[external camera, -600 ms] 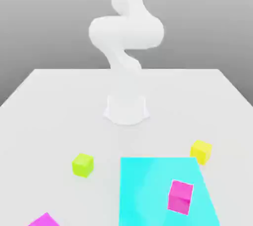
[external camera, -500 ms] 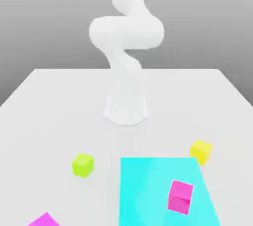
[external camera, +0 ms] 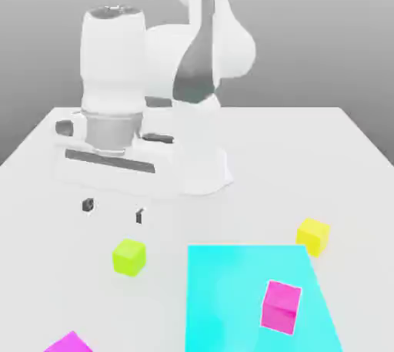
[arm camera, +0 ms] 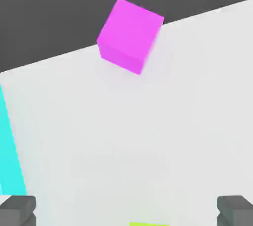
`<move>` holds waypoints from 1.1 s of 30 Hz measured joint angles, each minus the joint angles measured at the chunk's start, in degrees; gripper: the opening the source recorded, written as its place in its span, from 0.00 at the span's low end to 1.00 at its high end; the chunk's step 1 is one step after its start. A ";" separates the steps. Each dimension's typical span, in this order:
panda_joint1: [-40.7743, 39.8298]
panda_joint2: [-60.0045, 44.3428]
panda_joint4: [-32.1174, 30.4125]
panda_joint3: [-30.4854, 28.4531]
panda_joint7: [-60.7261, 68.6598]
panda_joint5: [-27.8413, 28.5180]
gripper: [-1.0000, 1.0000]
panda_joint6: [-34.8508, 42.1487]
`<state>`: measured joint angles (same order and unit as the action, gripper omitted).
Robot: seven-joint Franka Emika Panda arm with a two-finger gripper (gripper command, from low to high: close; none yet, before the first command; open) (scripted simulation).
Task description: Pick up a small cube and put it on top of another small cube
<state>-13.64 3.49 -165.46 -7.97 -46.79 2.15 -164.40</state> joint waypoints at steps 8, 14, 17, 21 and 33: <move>-5.84 -17.22 1.05 6.84 5.61 -7.82 0.50 -13.78; -6.52 -18.70 1.32 7.52 5.67 -7.84 0.00 -14.97; -6.30 -17.41 1.08 7.25 5.36 -7.52 0.00 -13.92; -4.81 -9.79 -0.38 5.02 3.13 -4.62 0.00 -7.78; -5.32 -10.47 15.63 6.54 2.94 -5.94 0.00 7.93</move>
<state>-18.96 -6.98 -149.84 -1.42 -43.85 -3.79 -156.47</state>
